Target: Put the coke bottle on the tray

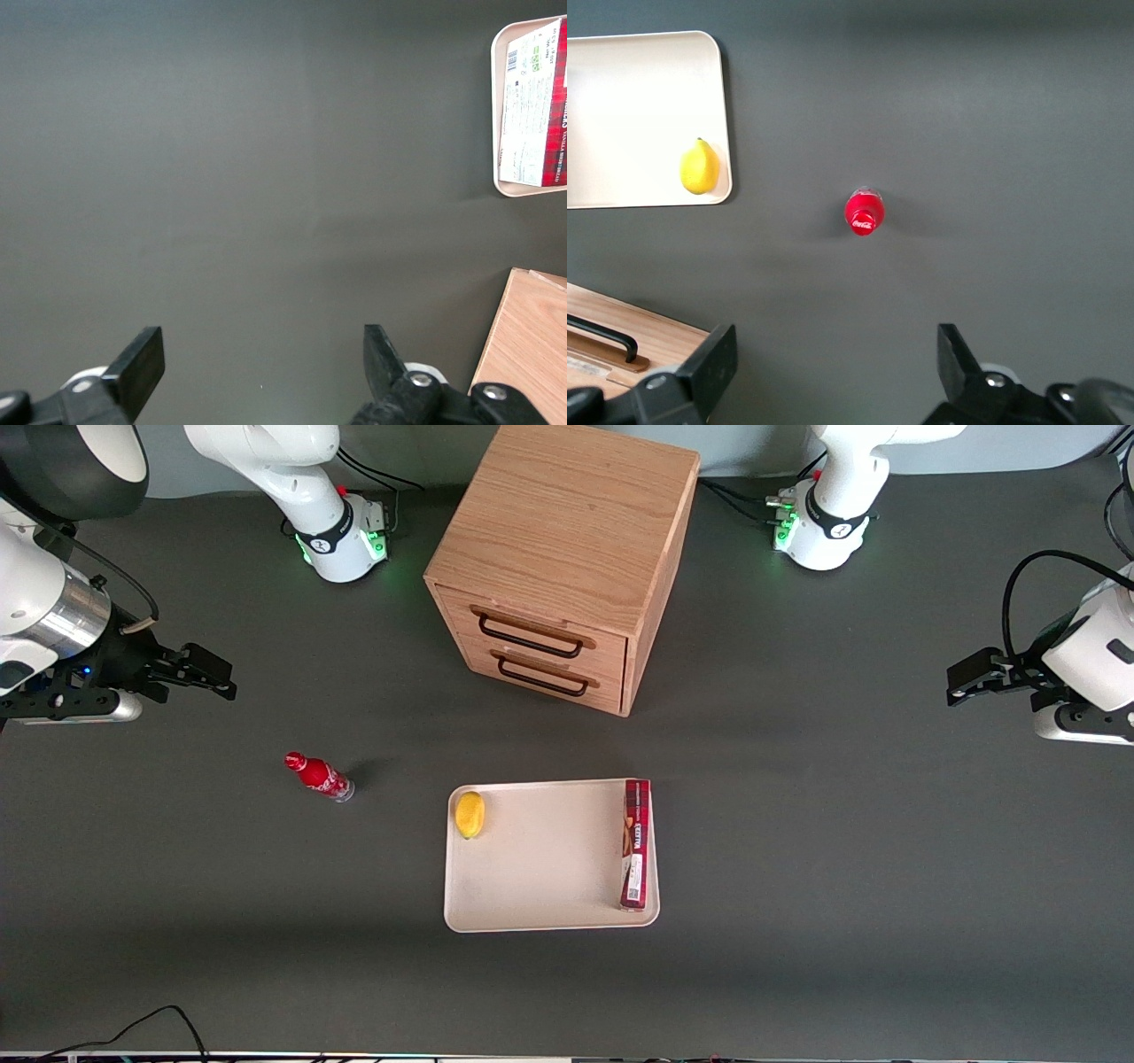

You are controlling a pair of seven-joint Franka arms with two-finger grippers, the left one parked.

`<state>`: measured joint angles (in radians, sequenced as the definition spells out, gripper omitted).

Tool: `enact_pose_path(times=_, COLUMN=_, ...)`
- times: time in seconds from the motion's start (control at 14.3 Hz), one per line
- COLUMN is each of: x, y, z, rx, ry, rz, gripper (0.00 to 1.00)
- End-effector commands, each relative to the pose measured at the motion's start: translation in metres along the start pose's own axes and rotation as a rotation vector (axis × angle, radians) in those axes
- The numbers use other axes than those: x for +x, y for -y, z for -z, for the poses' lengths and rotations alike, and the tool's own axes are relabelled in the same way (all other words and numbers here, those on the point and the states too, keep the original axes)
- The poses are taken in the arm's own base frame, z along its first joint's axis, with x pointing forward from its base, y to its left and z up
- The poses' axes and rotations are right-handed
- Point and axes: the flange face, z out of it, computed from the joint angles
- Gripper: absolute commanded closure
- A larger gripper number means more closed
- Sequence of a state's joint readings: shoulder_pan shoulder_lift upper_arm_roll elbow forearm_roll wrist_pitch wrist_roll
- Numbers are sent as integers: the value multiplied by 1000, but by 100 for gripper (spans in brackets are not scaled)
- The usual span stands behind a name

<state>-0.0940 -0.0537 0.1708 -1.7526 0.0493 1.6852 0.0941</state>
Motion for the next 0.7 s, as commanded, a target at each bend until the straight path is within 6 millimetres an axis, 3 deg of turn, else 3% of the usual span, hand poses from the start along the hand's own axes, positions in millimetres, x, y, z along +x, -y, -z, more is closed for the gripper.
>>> enact_pose_path(times=0.0, x=-3, y=0, z=10, rx=25, ry=19, rz=11, gripper=0)
enact_pose_path(times=0.28, x=2, y=-1, z=8, rx=29, ry=24, rz=-9, gripper=0)
enact_pose_path(times=0.35, x=4, y=-11, z=7, rx=31, ry=26, rz=-40, gripper=0)
enact_pose_path(times=0.42, x=5, y=-13, z=-1, rx=30, ry=40, rz=-40, gripper=0)
enact_pose_path(times=0.63, x=22, y=-2, z=-48, rx=27, ry=95, rz=-7, gripper=0)
